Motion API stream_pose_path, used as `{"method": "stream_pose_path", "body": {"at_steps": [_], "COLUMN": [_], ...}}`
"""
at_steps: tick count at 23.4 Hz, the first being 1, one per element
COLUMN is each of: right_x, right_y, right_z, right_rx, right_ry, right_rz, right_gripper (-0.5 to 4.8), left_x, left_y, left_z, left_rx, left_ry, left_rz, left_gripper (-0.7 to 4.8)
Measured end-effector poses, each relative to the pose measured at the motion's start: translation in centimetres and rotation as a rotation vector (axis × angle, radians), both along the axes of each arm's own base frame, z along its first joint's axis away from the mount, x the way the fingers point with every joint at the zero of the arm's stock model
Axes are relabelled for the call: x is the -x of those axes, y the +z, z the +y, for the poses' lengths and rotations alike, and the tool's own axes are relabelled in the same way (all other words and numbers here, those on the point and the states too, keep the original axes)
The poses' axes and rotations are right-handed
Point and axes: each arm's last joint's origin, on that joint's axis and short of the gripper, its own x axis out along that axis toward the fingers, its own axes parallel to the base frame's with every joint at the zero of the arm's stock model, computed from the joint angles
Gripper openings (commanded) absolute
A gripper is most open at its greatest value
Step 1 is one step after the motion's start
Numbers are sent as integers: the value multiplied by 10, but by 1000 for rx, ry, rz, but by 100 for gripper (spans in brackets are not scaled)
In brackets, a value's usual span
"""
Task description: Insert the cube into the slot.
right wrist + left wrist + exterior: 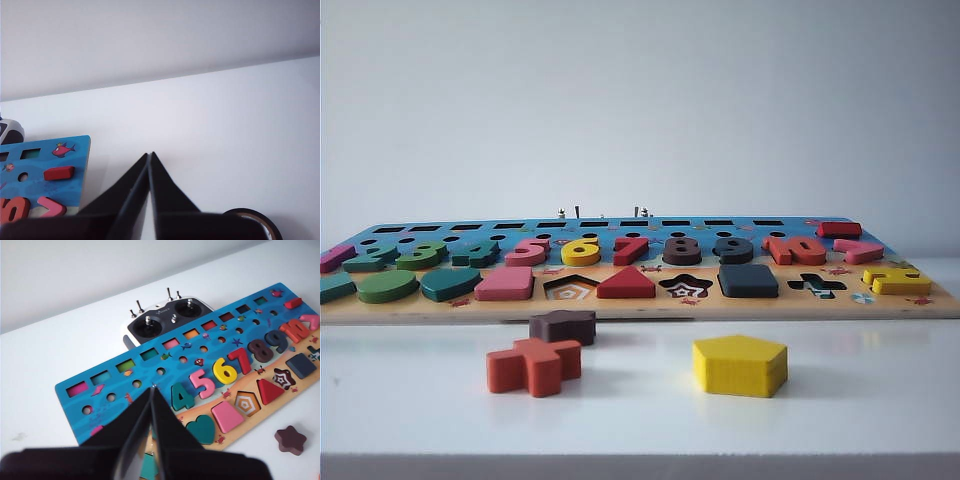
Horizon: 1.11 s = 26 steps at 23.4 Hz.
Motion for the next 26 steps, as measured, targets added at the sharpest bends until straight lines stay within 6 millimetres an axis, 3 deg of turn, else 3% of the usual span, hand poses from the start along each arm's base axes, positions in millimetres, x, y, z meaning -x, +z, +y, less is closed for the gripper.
{"method": "stream_pose_path", "body": {"at_steps": [13,20,26], "right_x": [-4,-4,-2], "right_y": [-43,-55,-54], "right_z": [-1,-1,-1], "right_rx": [-12,9,11], "right_ry": [39,53,55], "right_rz": [-100,-130,-151], "right_gripper": [-8,-8,-8], "left_x": [21,17,9], "left_y": [-33,-57,-68], "left_z": [20,23,23], "left_rx": [-9,-30,-23], "left_ry": [284,364,388], "left_rz": [-117,-94,-139], "left_gripper": [20,20,20]}}
